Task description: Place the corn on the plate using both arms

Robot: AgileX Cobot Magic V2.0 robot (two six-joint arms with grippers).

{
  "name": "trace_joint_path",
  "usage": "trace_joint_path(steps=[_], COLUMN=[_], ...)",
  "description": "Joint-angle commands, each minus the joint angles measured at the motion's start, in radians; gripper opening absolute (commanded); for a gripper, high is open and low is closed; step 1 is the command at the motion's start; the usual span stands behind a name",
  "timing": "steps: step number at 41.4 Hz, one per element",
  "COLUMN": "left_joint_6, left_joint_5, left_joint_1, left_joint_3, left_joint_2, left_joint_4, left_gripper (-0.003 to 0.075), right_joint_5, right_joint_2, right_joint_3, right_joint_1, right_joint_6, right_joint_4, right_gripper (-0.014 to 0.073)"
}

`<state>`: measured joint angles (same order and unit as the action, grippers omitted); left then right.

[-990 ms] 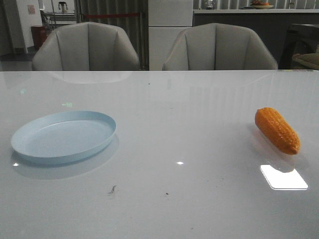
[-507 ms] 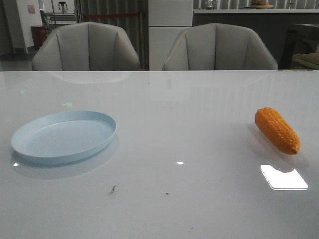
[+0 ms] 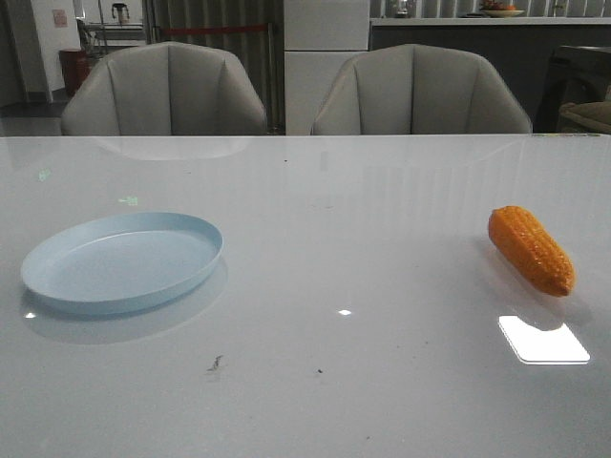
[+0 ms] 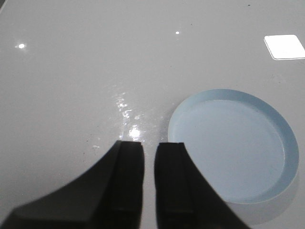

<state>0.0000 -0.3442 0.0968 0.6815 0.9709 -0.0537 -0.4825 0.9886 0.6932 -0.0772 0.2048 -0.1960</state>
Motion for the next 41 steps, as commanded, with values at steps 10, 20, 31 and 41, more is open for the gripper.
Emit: trace_joint_path(steps=[10,20,31,41], left_joint_6=[-0.008,-0.008,-0.008,-0.008], left_joint_5=[0.043,0.026,-0.081,-0.259], left_joint_1=[-0.001,-0.001,-0.001,-0.001], left_joint_3=[0.032,0.032,0.101,0.324], left_joint_2=[-0.01,-0.01,0.067,0.319], left_joint_4=[0.008,0.008,0.04,0.042], left_gripper=[0.0456,0.0456,0.0456,0.0456], right_joint_5=[0.054,0.054,0.024,0.017], right_joint_2=[-0.009,-0.009,-0.009,-0.009], right_joint_3=[0.035,0.035,0.035,0.035], right_joint_1=[-0.001,-0.001,-0.001,-0.001], right_joint_6=[0.007,0.007,0.007,0.007], right_joint_4=[-0.006,-0.006,-0.006,-0.006], right_gripper=[0.0488,0.0488,0.0488,0.0488])
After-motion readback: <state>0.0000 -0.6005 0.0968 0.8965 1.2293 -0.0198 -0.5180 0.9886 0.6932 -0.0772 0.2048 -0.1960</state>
